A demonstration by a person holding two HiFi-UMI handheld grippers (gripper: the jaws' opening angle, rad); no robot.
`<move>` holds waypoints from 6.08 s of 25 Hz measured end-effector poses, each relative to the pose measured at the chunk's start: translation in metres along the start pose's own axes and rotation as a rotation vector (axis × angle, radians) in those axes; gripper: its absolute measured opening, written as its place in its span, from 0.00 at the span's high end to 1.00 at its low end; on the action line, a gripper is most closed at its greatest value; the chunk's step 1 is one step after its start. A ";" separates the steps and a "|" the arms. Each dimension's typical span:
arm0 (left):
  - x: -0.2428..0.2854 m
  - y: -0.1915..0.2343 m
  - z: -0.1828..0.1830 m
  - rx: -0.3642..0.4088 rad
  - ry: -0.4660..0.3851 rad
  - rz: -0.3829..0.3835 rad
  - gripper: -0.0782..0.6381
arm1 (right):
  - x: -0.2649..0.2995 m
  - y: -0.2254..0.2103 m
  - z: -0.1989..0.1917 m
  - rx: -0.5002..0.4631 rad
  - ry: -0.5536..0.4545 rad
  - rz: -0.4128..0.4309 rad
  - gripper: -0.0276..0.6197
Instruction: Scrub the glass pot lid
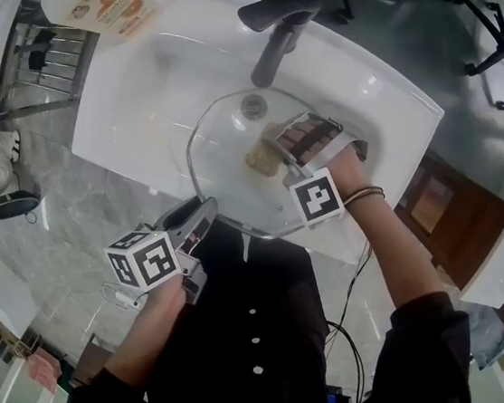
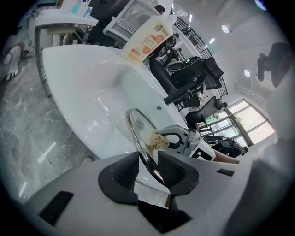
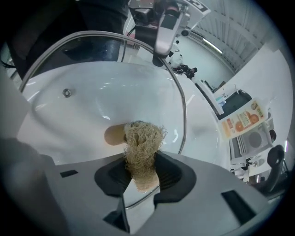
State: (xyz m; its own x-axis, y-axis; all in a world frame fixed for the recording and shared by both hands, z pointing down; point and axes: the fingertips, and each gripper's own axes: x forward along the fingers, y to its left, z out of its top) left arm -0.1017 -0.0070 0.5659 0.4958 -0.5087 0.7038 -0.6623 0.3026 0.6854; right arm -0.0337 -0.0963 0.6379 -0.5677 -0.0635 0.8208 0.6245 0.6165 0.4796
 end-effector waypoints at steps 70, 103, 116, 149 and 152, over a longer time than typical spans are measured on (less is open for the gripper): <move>0.002 0.000 -0.001 0.016 0.054 0.006 0.69 | -0.005 -0.011 0.061 -0.039 -0.021 0.023 0.74; 0.000 -0.007 0.001 -0.029 0.034 -0.040 0.70 | -0.097 0.100 0.000 -0.154 0.041 0.324 0.74; 0.001 -0.011 0.001 -0.027 0.044 -0.133 0.70 | -0.052 0.035 0.039 0.006 -0.014 0.083 0.74; 0.002 -0.005 0.001 -0.180 0.021 -0.240 0.73 | -0.055 0.025 0.085 -0.013 -0.111 0.050 0.74; 0.001 -0.006 0.002 -0.176 0.022 -0.230 0.73 | -0.069 0.042 0.079 -0.047 -0.107 0.110 0.74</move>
State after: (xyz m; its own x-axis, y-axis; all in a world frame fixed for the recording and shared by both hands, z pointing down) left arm -0.0980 -0.0108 0.5624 0.6350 -0.5634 0.5286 -0.4244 0.3173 0.8481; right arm -0.0106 -0.0038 0.5772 -0.5464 0.0879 0.8329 0.7092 0.5777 0.4042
